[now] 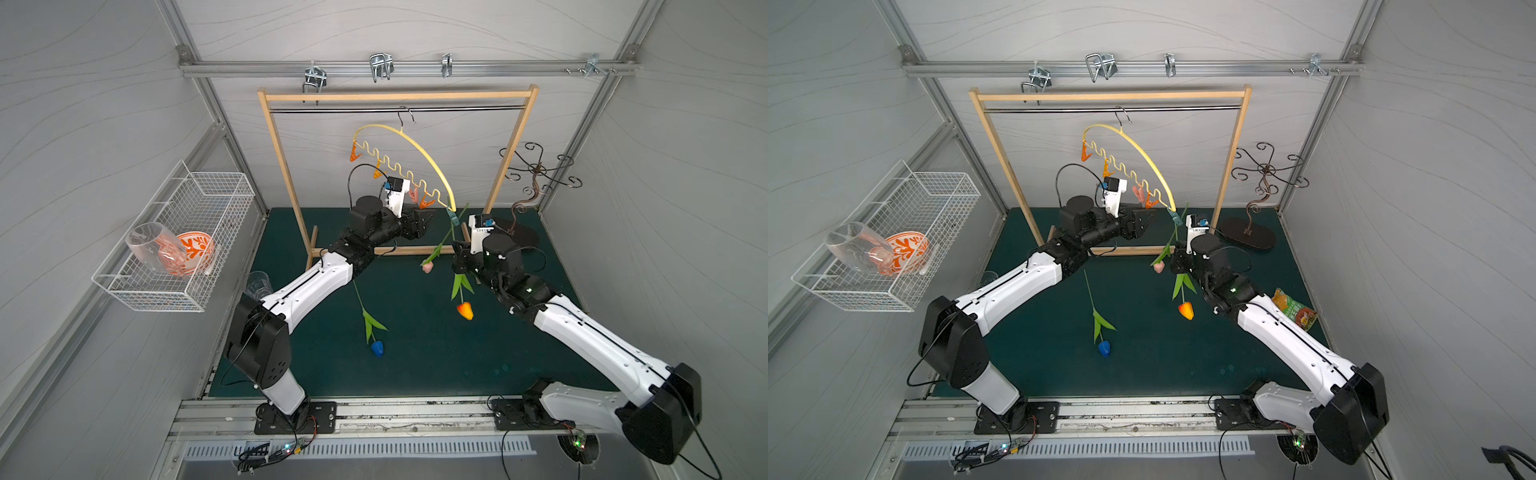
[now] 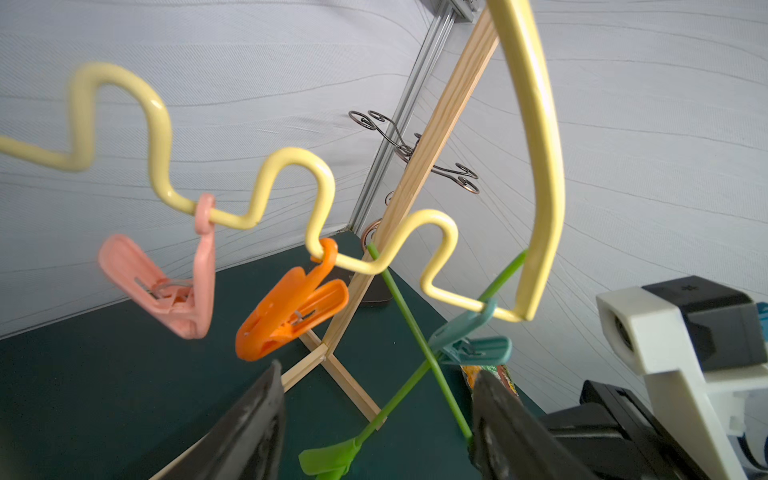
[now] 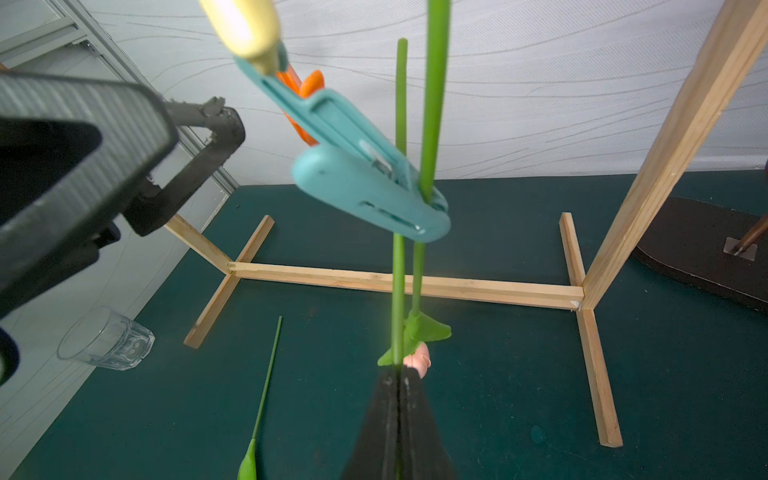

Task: Dry the flowers on a clothes hanger
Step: Open the clamp at the hanger.

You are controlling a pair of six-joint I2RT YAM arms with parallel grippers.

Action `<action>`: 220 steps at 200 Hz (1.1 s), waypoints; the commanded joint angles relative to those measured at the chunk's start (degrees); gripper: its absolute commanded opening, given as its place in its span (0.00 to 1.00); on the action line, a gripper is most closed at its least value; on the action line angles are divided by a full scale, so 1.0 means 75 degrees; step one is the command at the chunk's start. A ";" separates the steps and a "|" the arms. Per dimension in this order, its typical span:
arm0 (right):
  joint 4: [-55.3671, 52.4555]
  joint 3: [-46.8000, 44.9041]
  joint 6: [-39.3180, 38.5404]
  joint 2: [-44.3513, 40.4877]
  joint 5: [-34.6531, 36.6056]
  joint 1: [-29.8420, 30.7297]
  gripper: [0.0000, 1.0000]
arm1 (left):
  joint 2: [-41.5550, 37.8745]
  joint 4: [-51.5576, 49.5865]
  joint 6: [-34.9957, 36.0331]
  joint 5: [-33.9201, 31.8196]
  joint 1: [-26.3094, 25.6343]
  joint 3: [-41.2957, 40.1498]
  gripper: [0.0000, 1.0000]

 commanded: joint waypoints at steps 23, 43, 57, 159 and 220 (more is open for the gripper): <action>0.0098 -0.0053 -0.0145 -0.0267 -0.0265 -0.0120 0.00 | 0.0159 -0.0024 0.0894 -0.0174 -0.0065 0.0581 0.68; 0.0088 -0.0023 -0.0171 -0.0209 -0.0323 -0.0139 0.00 | 0.0151 -0.0141 0.1278 -0.0393 -0.0193 0.0685 0.66; 0.0116 -0.0023 -0.0166 -0.0201 -0.0359 -0.0134 0.00 | 0.0141 -0.0180 0.1598 -0.0575 -0.0349 0.0696 0.64; 0.0070 0.0046 -0.0228 -0.0186 -0.0504 -0.0183 0.00 | 0.0201 -0.0010 0.2269 -0.1327 -0.0565 0.0634 0.53; 0.0077 0.0062 -0.0265 -0.0018 -0.0619 -0.0262 0.00 | -0.0234 0.0915 0.2357 -0.2042 -0.0571 -0.0253 0.61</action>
